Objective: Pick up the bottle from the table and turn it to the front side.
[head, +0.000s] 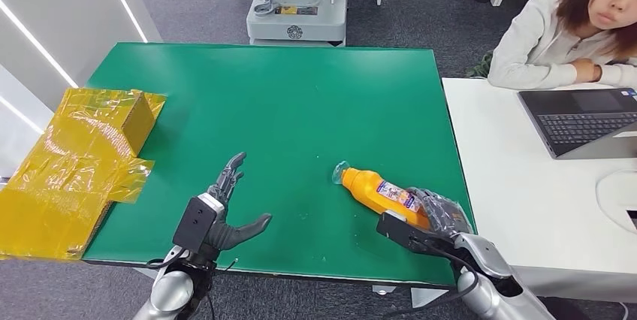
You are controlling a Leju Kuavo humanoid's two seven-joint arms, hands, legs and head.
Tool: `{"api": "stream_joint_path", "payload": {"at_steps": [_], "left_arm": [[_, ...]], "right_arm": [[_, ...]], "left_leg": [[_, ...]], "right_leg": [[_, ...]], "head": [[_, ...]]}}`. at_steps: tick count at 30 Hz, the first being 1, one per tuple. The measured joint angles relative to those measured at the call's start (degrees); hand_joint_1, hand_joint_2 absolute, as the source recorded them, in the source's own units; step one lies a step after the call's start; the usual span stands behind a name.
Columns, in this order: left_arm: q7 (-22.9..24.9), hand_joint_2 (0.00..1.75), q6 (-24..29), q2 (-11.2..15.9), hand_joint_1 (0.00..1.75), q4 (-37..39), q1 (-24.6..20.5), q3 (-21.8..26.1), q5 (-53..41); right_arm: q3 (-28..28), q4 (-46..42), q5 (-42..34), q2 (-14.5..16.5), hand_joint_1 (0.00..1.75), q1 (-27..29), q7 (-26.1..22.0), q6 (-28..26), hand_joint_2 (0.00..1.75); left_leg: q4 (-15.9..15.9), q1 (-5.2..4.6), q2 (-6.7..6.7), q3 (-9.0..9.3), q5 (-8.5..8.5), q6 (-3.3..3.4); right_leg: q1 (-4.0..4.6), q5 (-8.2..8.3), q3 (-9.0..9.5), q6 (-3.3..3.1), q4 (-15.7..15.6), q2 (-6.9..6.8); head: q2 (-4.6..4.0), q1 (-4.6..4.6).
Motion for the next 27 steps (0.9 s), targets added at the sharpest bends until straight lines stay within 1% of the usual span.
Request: {"api": "stream_joint_path", "payload": {"at_steps": [3, 6, 8, 12, 15, 17, 20, 24, 27], "left_arm": [[-0.1, 1.75, -0.1, 0.0, 0.00, 0.0, 0.0, 0.0, 0.3], [-0.2, 1.75, -0.1, 0.0, 0.00, 0.0, 0.0, 0.0, 0.6], [-0.2, 1.75, -0.1, 0.0, 0.00, 0.0, 0.0, 0.0, 0.7], [-0.5, 1.75, -0.1, 0.0, 0.00, 0.0, 0.0, 0.0, 0.7], [-1.0, 1.75, -0.2, -0.1, 0.00, 0.0, -0.1, 0.0, 0.8], [-1.4, 1.75, -0.4, -0.2, 0.00, 0.0, -0.4, -0.1, 1.0], [-1.5, 1.75, -0.9, -0.4, 0.00, 0.0, -1.1, -0.2, 1.8], [-1.5, 1.75, -1.5, -0.4, 0.00, 0.2, -2.2, -0.5, 2.9], [-1.3, 1.75, -2.7, -0.4, 0.00, 0.5, -3.0, -1.0, 3.9]], "right_arm": [[-0.1, -0.2, -0.6, 0.0, 1.75, 0.1, -0.3, 0.0, 1.75], [-0.7, -0.3, -3.9, 0.0, 1.75, 0.4, -2.6, -0.8, 1.75], [-1.8, -0.6, -10.1, 0.3, 1.75, 1.3, -6.4, -2.2, 1.75], [-4.8, -2.2, -28.4, 1.9, 1.75, 4.8, -16.2, -6.2, 1.75], [-5.4, -4.3, -36.1, 3.2, 1.75, 7.2, -22.1, -10.3, 1.75], [-5.6, -5.9, -38.2, 3.7, 1.75, 7.9, -24.3, -12.7, 1.75], [-5.6, -8.3, -39.0, 4.4, 1.75, 8.9, -25.8, -15.2, 1.75], [-5.5, -11.6, -36.4, 5.3, 1.75, 10.0, -27.1, -18.5, 1.75], [-5.4, -13.6, -34.1, 5.7, 1.75, 10.8, -27.6, -19.8, 1.75]], "left_leg": [[0.0, 0.00, 0.00, 0.00, 0.00, 0.00], [0.0, 0.00, 0.00, -0.01, 0.00, 0.00], [0.0, 0.01, -0.01, -0.02, 0.00, 0.00], [0.0, 0.00, -0.03, -0.14, 0.00, 0.00], [0.0, 0.00, -0.03, -0.23, 0.00, 0.00], [0.0, 0.01, -0.03, -0.24, 0.00, 0.00], [0.0, 0.00, -0.02, -0.28, 0.00, 0.00], [0.0, 0.00, -0.02, -0.31, 0.00, 0.00], [0.0, 0.00, -0.02, -0.32, 0.00, 0.00]], "right_leg": [[0.00, 0.00, 0.00, 0.00, 0.0, 0.00], [0.00, 0.00, 0.00, 0.00, 0.0, 0.01], [0.01, 0.00, 0.00, 0.00, 0.0, 0.00], [0.00, 0.00, -0.10, 0.00, 0.0, -0.02], [0.00, 0.00, -0.23, -0.01, 0.0, -0.03], [0.01, -0.01, -0.25, -0.01, 0.1, -0.02], [0.01, -0.01, -0.29, -0.01, 0.1, -0.02], [0.00, -0.01, -0.34, -0.01, 0.1, -0.01], [0.00, -0.01, -0.34, -0.01, 0.1, -0.01]], "head": [[0.00, 0.00], [0.00, 0.00], [0.00, 0.00], [0.00, -0.01], [0.00, -0.02], [0.00, -0.02], [0.00, -0.01], [0.00, -0.03], [0.00, -0.02]]}}
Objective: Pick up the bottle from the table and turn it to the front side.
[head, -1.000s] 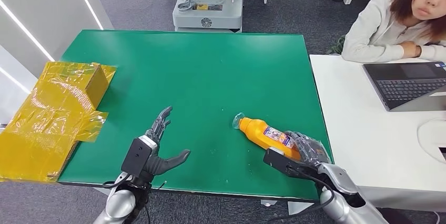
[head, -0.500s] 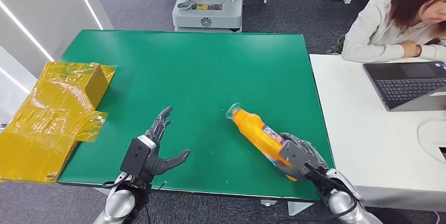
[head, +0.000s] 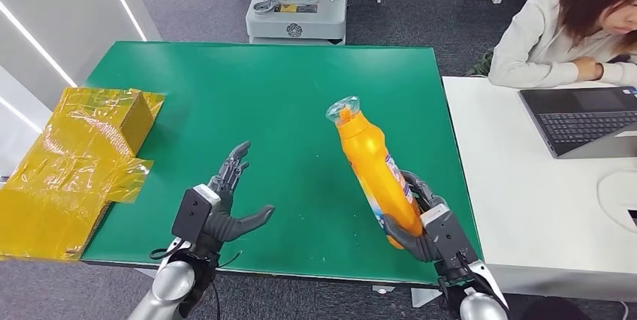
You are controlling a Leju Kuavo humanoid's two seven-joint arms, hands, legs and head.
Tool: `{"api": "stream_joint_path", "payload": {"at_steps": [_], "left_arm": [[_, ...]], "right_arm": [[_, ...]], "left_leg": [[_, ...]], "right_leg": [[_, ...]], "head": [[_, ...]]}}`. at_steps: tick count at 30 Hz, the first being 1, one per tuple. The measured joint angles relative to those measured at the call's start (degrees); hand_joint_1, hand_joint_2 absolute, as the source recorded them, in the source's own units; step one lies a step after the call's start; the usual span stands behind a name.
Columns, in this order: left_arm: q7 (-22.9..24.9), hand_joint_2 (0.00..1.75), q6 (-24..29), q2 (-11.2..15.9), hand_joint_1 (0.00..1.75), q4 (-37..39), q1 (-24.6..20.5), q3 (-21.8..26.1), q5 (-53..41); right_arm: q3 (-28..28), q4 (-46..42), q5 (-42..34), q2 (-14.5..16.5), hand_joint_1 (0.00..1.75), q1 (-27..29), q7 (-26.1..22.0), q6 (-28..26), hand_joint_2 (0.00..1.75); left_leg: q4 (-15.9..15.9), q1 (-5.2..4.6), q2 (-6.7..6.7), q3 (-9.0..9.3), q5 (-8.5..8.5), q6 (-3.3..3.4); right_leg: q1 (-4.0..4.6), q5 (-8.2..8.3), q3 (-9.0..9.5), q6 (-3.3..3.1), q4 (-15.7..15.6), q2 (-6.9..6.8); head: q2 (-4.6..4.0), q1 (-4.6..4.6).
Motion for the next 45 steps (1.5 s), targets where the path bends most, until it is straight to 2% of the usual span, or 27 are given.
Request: {"api": "stream_joint_path", "payload": {"at_steps": [9, 17, 26, 36, 45], "left_arm": [[3.4, 1.75, -8.3, 0.1, 0.00, 0.9, -6.2, -0.6, 5.5], [9.5, 1.75, -15.3, 0.4, 0.00, 1.4, -11.5, -0.6, 13.5], [14.7, 1.75, -19.4, 1.2, 0.00, 1.4, -11.7, -0.6, 23.8], [15.5, 1.75, -21.4, 1.8, 0.00, -0.1, -9.8, -0.6, 26.5], [15.4, 1.75, -20.8, 0.7, 0.00, -1.6, -11.1, -1.3, 25.5]], "right_arm": [[1.9, -1.9, 9.1, 0.9, 1.75, -0.1, -1.9, 1.3, 1.75], [7.3, -0.8, 16.0, 1.1, 1.75, -3.2, -2.0, 3.6, 1.75], [11.0, 1.2, 21.1, 1.3, 1.75, -4.3, -0.6, 2.2, 1.75], [10.1, 1.4, 21.4, 1.7, 1.75, -2.5, -0.5, -2.9, 1.75], [7.0, 1.5, 16.7, 5.6, 1.75, -2.3, -3.2, -9.3, 1.75]], "left_leg": [[0.0, 0.00, 0.00, -0.02, 0.03, -0.04], [0.0, 0.00, 0.00, -0.02, 0.04, -0.05], [0.0, 0.00, 0.00, -0.08, 0.04, -0.05], [0.0, -0.01, -0.01, -0.10, 0.04, -0.06], [0.0, 0.00, 0.00, -0.10, 0.07, -0.09]], "right_leg": [[0.00, 0.01, -0.01, -0.01, 0.1, -0.01], [0.00, 0.01, -0.04, -0.02, 0.1, 0.00], [0.00, 0.01, -0.09, -0.02, 0.1, 0.00], [-0.01, 0.01, -0.12, -0.02, 0.1, -0.01], [-0.01, 0.02, -0.15, -0.03, 0.1, 0.00]], "head": [[0.00, 0.01], [0.00, 0.01], [0.00, 0.00], [0.00, 0.01], [0.00, 0.00]]}}
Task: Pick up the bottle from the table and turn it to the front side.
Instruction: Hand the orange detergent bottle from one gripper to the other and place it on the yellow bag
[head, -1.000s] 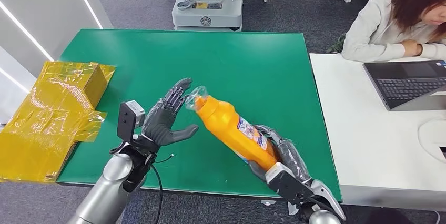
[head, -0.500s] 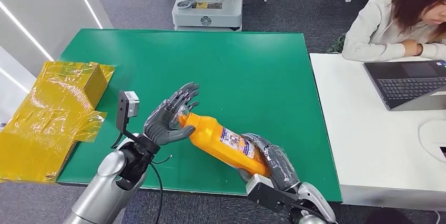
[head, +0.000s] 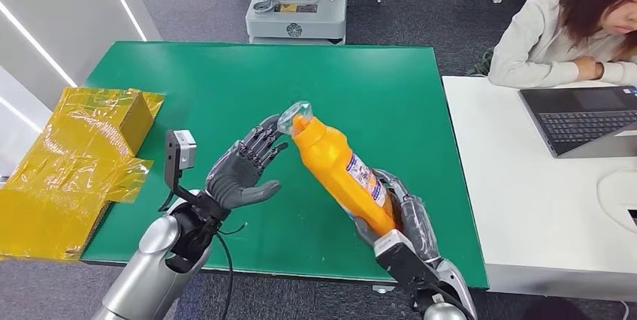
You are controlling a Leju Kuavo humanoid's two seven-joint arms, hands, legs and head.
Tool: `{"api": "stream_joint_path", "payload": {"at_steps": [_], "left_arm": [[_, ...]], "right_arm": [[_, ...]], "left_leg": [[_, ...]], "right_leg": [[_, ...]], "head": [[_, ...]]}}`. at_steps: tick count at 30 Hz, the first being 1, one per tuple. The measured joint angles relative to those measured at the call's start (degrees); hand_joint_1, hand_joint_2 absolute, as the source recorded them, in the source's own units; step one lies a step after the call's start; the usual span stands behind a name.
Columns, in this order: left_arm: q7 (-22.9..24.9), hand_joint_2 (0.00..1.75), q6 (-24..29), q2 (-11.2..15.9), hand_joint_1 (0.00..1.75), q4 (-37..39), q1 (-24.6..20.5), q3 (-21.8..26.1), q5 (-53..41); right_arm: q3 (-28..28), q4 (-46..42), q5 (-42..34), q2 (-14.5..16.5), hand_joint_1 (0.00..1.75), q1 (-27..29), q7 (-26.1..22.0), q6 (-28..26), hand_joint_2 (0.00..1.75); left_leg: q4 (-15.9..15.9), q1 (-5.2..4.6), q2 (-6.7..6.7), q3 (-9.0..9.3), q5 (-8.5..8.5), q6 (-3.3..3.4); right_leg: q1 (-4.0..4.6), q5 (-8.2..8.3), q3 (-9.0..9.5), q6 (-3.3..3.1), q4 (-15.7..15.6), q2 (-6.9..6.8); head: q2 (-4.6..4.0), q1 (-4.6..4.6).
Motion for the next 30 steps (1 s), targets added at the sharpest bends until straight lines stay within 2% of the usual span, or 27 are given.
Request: {"api": "stream_joint_path", "payload": {"at_steps": [12, 21, 25, 29, 30], "left_arm": [[-0.1, 1.75, 1.1, -2.5, 0.00, 0.2, -5.8, -3.2, -0.1], [-1.1, 1.75, 2.7, -2.4, 0.00, 2.0, -9.1, -5.5, 0.0], [-2.3, 1.75, 3.7, -1.8, 0.00, 3.3, -9.9, -6.5, -0.1], [-2.9, 1.75, 4.1, -1.1, 1.75, 4.0, -10.1, -7.5, -0.5], [-3.1, 1.75, 4.2, -1.0, 1.75, 4.0, -10.1, -7.7, -0.5]], "right_arm": [[0.7, 5.0, 2.0, 5.2, 1.75, -3.8, -0.6, 0.4, 1.75], [6.4, 13.5, 10.3, 8.0, 1.75, -8.2, -0.8, -0.5, 1.75], [8.6, 17.2, 11.1, 8.7, 1.75, -9.8, -0.4, -1.9, 1.75], [9.6, 19.9, 9.7, 8.8, 1.75, -10.9, -0.2, -2.8, 1.75], [9.7, 20.4, 9.3, 8.8, 1.75, -11.0, -0.3, -3.1, 1.75]], "left_leg": [[0.0, 0.00, 0.04, 0.00, 0.03, -0.04], [0.0, 0.01, 0.06, -0.01, 0.06, -0.09], [0.0, 0.01, 0.06, -0.02, 0.09, -0.14], [0.0, 0.01, 0.05, -0.02, 0.10, -0.15], [0.0, 0.01, 0.05, -0.02, 0.10, -0.15]], "right_leg": [[0.00, 0.04, -0.07, -0.06, 0.1, 0.06], [0.00, 0.06, -0.14, -0.10, 0.1, 0.08], [0.00, 0.06, -0.15, -0.10, 0.1, 0.09], [0.00, 0.06, -0.16, -0.10, 0.1, 0.09], [0.00, 0.06, -0.16, -0.10, 0.1, 0.09]], "head": [[0.00, 0.01], [0.00, 0.00], [0.00, 0.00], [0.00, 0.01], [0.00, 0.00]]}}
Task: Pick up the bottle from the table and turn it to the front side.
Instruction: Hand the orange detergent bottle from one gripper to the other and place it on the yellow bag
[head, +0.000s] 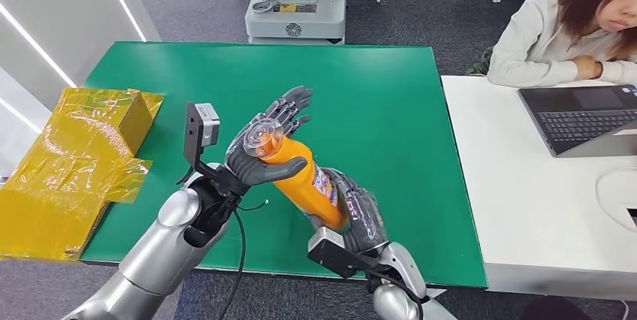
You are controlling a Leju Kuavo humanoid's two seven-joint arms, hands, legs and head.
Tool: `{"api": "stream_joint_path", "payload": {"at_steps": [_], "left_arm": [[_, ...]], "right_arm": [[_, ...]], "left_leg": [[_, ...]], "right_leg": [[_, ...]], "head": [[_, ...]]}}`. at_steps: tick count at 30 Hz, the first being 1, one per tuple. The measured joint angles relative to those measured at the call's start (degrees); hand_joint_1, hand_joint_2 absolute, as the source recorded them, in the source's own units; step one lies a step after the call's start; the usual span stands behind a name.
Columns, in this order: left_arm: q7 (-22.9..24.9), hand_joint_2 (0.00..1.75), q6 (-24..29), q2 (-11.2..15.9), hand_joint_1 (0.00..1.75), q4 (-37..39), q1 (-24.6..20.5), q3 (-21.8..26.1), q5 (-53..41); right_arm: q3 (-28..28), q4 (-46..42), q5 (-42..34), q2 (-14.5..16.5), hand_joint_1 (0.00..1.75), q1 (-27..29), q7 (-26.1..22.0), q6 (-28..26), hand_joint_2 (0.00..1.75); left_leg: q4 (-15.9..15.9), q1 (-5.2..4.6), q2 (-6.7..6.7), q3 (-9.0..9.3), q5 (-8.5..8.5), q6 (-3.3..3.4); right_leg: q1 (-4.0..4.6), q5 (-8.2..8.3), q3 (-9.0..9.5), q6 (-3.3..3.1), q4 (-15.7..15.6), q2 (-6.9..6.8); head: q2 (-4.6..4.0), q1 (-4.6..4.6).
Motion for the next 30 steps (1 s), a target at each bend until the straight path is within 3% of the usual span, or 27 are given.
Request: {"api": "stream_joint_path", "payload": {"at_steps": [12, 14, 15, 18, 19, 20, 26, 30], "left_arm": [[-1.2, 1.75, 0.4, 1.1, 1.75, 0.0, -0.2, -1.6, 0.5], [-1.3, 1.75, 0.6, 1.2, 1.75, -0.2, -0.2, -1.7, 0.4], [-1.3, 1.75, 0.6, 1.2, 1.75, -0.3, -0.2, -1.7, 0.3], [-1.4, 1.75, 0.8, 1.2, 1.75, -0.7, -0.2, -1.7, -0.3], [-1.5, 1.75, 0.9, 1.2, 1.75, -0.8, -0.2, -1.7, -0.6], [-1.7, 1.75, 0.9, 1.3, 1.75, -1.0, -0.2, -1.7, -0.9], [-3.7, 1.75, 2.0, 2.0, 1.75, -2.2, -0.2, -1.8, -5.8], [-5.7, 1.75, 7.1, 3.2, 1.75, -3.7, -0.2, -1.7, -16.5]], "right_arm": [[0.1, 2.1, -5.7, -0.2, 1.75, -0.2, 0.0, -2.6, 1.75], [0.0, 1.9, -7.0, -0.3, 1.66, 0.0, 0.1, -2.7, 1.75], [-0.1, 1.7, -7.7, -0.5, 1.54, 0.1, 0.1, -2.7, 1.75], [-0.4, 0.7, -10.3, -1.0, 0.39, 0.7, -0.2, -2.8, 1.75], [-0.7, 0.1, -11.4, -1.3, 0.08, 1.1, -0.3, -2.8, 1.75], [-1.2, -0.5, -12.4, -1.5, 0.00, 1.6, -0.4, -3.0, 1.75], [-5.9, -6.3, -16.4, -3.6, 0.00, 5.3, -0.7, -4.2, 1.75], [-9.0, -11.7, -17.8, -4.7, 0.00, 8.7, -1.3, -3.3, 1.75]], "left_leg": [[0.0, 0.00, 0.01, 0.00, 0.00, 0.00], [0.0, 0.01, 0.01, 0.00, 0.00, 0.00], [0.0, 0.01, 0.01, -0.01, 0.00, 0.00], [0.0, 0.00, 0.01, -0.01, 0.00, 0.00], [0.0, 0.00, 0.00, -0.01, 0.00, 0.00], [0.0, 0.00, -0.01, -0.02, 0.00, 0.00], [0.0, -0.02, -0.01, -0.06, 0.00, 0.00], [0.0, -0.01, -0.02, -0.06, 0.00, 0.00]], "right_leg": [[0.00, 0.00, -0.03, -0.01, 0.0, 0.01], [0.00, 0.00, -0.03, -0.01, 0.0, 0.00], [0.00, 0.00, -0.03, -0.01, 0.0, 0.00], [0.00, 0.00, -0.03, -0.01, 0.0, 0.00], [0.00, 0.00, -0.03, -0.01, 0.0, 0.00], [0.00, 0.00, -0.03, -0.01, 0.0, -0.01], [-0.01, 0.00, -0.03, 0.00, 0.0, -0.02], [-0.01, 0.00, -0.05, -0.01, 0.0, -0.03]], "head": [[0.00, 0.01], [0.00, 0.00], [0.00, 0.00], [0.00, 0.00], [0.00, 0.00], [0.00, 0.01], [0.00, 0.02], [0.00, 0.00]]}}
